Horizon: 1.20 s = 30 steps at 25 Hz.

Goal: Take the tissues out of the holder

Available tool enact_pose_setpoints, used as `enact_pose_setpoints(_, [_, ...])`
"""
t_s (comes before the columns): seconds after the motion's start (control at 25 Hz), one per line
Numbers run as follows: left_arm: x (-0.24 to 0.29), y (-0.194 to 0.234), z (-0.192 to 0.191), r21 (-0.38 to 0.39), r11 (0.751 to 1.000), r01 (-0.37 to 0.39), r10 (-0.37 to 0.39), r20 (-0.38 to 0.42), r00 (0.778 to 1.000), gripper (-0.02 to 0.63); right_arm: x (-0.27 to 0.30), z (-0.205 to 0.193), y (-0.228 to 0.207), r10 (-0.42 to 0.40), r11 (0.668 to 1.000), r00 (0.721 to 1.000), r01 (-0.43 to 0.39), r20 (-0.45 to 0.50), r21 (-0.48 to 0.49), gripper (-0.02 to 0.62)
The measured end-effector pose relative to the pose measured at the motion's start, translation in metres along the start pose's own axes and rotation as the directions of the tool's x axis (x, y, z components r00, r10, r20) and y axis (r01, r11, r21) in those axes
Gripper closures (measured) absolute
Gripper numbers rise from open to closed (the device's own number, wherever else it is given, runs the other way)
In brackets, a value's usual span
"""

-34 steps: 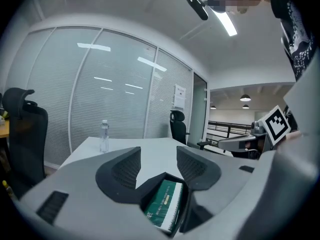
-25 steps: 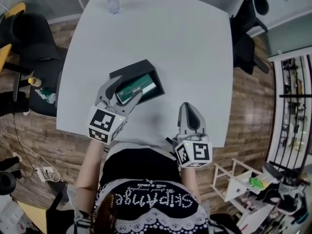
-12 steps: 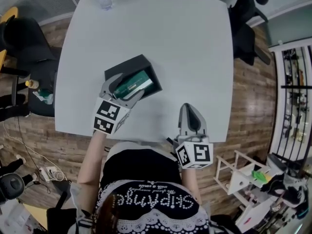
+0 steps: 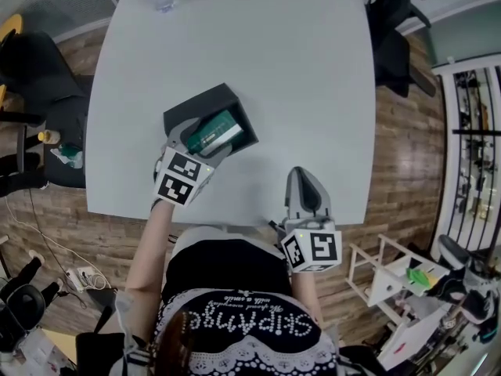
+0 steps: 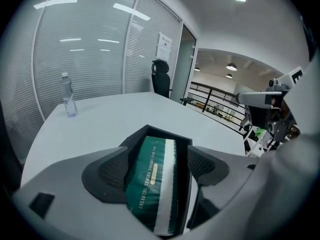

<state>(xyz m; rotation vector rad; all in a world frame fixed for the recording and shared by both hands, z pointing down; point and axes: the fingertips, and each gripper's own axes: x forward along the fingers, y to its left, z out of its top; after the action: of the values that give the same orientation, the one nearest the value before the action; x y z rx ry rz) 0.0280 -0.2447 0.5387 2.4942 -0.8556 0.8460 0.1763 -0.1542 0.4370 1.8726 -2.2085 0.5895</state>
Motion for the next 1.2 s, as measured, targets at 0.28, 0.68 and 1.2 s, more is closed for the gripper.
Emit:
enact_pose_setpoints(0.28, [0.018,-0.003,-0.021,0.014,1.0,0.02,-0.019,-0.111,0.994,0.23,0.004,0.0,-0.008,-0.006,1.0,1.0,0.006,-0.008,0.009,0.56])
enact_pose_setpoints(0.68, [0.033,0.002,-0.042,0.014,1.0,-0.012,0.016,-0.285,0.958,0.231,0.009,-0.004,-0.013,-0.005,1.0,1.0,0.006,-0.021,0.025,0.56])
enact_pose_setpoints(1.2, [0.04,0.008,-0.048,0.085,0.995,-0.06,0.085,-0.33,0.94,0.245,0.02,-0.005,-0.013,0.022,0.999,0.999,-0.021,-0.033,0.032,0.56])
